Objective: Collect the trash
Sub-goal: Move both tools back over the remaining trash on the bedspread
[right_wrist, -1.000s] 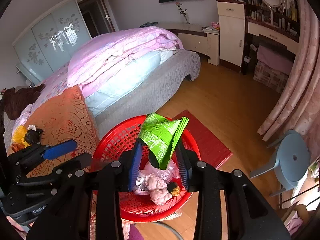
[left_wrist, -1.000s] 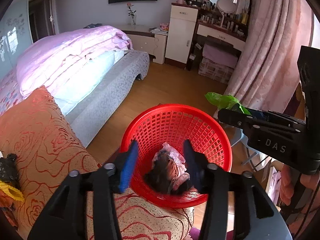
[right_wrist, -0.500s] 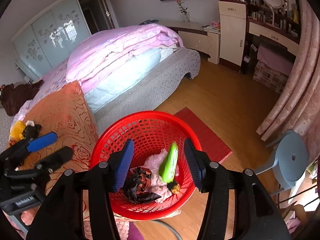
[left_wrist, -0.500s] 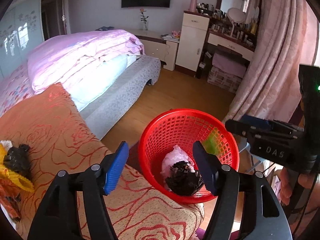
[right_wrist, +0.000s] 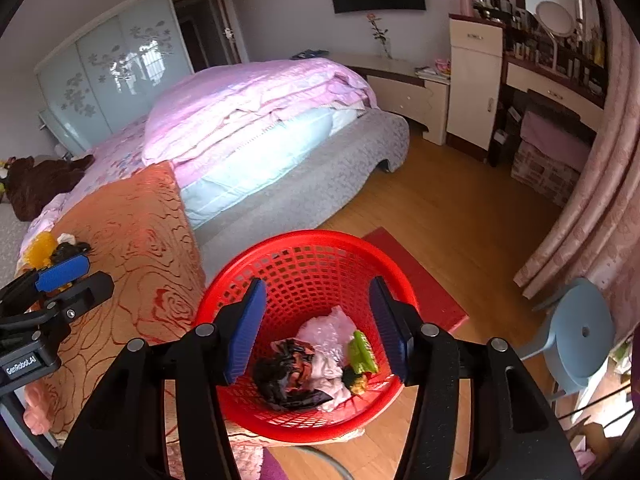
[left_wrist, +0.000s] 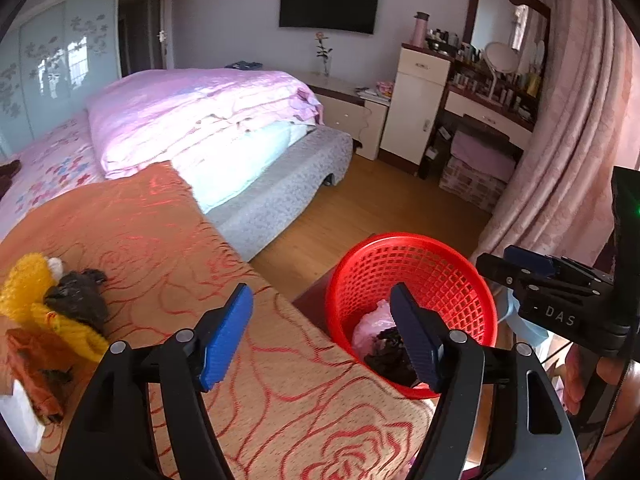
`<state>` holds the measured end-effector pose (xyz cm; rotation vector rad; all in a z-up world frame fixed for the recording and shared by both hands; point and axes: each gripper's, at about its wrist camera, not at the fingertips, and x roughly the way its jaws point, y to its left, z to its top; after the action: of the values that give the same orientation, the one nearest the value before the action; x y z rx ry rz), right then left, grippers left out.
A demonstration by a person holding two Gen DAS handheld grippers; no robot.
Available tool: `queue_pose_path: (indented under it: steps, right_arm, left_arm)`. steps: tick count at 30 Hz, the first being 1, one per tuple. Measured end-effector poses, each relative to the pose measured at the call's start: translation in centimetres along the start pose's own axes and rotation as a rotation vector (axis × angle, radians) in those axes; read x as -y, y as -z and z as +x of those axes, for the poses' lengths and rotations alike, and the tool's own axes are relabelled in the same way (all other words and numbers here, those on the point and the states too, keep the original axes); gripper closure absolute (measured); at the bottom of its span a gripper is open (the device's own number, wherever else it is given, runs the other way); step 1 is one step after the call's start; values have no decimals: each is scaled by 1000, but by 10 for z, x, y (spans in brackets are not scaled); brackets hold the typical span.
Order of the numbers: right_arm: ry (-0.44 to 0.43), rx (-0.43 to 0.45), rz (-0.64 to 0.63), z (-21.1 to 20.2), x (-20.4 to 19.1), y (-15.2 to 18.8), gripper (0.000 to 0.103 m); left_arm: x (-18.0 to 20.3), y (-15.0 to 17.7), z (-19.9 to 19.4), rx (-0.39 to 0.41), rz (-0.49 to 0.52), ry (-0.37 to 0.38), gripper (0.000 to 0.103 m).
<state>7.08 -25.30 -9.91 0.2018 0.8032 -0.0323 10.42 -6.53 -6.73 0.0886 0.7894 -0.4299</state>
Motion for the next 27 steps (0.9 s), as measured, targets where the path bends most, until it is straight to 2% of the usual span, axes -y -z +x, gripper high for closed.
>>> queue_pose_path:
  steps: [7,11,20,27]
  right_arm:
    - [-36,20,-68,-5,-23,2,46]
    - [-55,17,-97,-6,-34,4,44]
    - [-87,-4,-154,-6,-62,10,44]
    - [-110,-19,-191,-4,-78,14,44]
  left_arm:
    - [-23,9,-26,33,-29,-55,34]
    - [-46,14,-47,61,-66,-112,34]
    - [-131,37,-86,90,-276,-249,34]
    - [-184,61,-126,142,-374,-390,34]
